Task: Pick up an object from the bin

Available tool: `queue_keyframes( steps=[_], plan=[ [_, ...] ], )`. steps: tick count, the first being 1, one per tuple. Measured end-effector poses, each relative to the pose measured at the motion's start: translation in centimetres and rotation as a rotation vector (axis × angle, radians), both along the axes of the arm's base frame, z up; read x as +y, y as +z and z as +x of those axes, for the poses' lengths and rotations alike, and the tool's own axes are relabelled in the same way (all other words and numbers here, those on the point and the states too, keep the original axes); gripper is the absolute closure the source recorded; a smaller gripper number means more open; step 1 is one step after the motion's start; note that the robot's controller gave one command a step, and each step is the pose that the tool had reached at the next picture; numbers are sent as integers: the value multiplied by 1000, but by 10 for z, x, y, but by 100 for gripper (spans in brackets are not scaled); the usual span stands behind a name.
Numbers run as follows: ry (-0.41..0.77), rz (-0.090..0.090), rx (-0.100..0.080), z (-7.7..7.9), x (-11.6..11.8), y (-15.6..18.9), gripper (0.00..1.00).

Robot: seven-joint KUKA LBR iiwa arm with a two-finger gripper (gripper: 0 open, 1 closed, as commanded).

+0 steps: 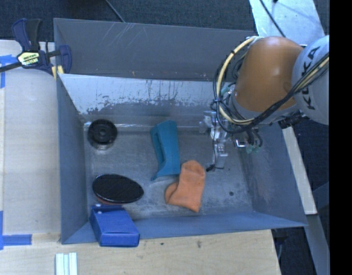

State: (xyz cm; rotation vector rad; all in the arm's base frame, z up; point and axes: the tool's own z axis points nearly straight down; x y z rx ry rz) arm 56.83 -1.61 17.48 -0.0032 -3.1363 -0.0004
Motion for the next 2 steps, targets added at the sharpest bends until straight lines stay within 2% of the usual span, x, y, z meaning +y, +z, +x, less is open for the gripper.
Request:
queue_keyframes(
  steps=[1,2],
  plan=[
    [0,0,-9,2,0,5,0],
    [-5,0,-14,-43,14,-47,0]
  ],
)
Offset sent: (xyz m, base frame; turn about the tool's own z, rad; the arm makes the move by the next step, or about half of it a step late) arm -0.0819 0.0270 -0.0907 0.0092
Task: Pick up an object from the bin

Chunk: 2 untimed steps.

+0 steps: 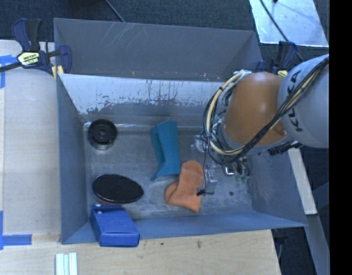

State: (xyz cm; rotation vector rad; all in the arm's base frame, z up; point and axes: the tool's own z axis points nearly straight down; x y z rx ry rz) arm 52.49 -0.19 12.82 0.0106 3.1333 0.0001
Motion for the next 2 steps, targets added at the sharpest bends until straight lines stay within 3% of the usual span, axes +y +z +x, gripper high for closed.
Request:
queue_keyframes(
  steps=[1,2],
  plan=[
    [22,0,11,1,0,-40,0],
    [-229,1,3,29,-9,-50,100]
  ],
)
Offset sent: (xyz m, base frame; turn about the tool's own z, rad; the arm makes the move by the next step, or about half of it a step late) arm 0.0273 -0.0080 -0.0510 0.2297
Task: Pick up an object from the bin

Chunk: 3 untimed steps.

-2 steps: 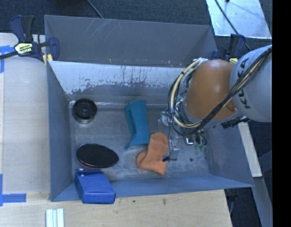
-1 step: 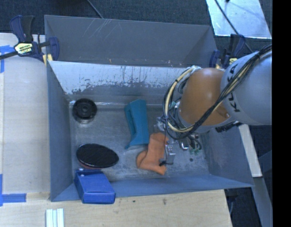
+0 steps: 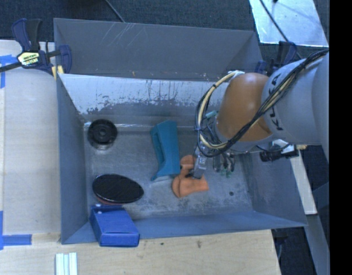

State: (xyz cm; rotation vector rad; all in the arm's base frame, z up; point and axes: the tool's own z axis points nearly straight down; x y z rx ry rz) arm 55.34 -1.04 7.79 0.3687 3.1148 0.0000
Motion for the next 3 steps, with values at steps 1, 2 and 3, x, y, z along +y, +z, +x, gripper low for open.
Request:
queue_keyframes(
  steps=[1,2,3],
  plan=[
    [0,0,0,0,0,0,100],
    [14,1,7,22,3,40,100],
    [19,0,-3,23,4,64,100]
  ],
)
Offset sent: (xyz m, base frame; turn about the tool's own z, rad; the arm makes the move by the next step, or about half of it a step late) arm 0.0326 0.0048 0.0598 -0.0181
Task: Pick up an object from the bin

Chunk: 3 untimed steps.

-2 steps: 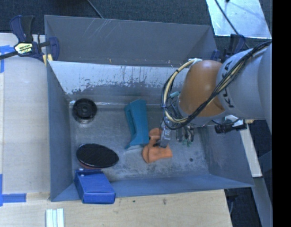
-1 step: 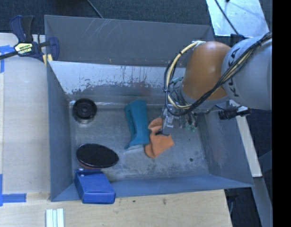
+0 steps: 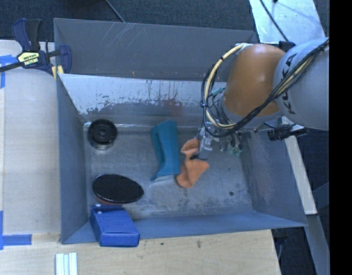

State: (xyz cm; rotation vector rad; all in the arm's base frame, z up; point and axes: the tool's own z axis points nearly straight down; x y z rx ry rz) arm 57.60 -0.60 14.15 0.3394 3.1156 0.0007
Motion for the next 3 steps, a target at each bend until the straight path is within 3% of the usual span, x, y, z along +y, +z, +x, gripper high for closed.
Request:
queue_keyframes(
  steps=[1,2,3],
  plan=[
    [4,1,10,-7,-15,58,100],
    [155,-2,-6,-2,10,32,100],
    [198,1,16,-14,5,54,100]
  ],
)
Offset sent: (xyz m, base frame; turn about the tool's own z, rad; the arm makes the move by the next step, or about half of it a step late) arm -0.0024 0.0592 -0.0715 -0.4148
